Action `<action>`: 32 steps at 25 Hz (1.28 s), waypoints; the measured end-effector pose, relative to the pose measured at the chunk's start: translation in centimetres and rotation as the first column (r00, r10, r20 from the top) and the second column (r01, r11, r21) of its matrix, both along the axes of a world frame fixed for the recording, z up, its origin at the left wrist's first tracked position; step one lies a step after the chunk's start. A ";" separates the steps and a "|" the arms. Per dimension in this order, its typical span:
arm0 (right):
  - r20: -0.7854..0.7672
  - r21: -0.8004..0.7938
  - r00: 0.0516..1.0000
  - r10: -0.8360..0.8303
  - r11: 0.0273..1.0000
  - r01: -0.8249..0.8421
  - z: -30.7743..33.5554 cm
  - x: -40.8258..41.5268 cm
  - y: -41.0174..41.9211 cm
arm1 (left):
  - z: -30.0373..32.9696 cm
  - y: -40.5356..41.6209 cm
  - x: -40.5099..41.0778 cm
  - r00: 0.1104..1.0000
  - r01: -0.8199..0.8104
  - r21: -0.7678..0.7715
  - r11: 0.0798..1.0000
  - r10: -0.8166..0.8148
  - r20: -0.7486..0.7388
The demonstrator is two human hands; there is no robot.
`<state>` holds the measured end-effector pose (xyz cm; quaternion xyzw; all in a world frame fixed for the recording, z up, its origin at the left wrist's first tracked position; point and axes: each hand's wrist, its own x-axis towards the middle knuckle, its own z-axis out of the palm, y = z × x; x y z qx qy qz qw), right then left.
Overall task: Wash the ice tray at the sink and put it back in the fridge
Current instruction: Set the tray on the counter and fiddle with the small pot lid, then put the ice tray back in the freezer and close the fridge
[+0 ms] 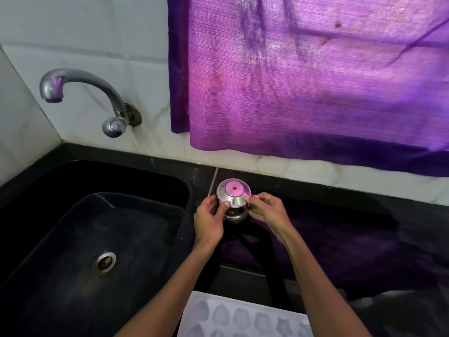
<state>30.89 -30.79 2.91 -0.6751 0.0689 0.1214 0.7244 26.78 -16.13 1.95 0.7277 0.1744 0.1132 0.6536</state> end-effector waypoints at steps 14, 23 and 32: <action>0.076 -0.107 0.997 -0.020 0.994 0.029 1.2 -4.5 -2.6 | 1.8 1.3 -3.7 1.000 0.011 0.112 0.994 -0.009 -0.017; 0.130 -0.157 0.990 -0.063 0.984 0.084 2.6 -17.5 -7.9 | 2.2 4.1 -13.6 0.990 0.141 0.211 0.967 -0.139 -0.027; -0.052 -0.308 0.966 -0.252 0.924 0.225 -0.9 -25.3 -10.4 | -1.3 5.7 -20.6 0.958 0.203 0.240 0.949 -0.143 -0.249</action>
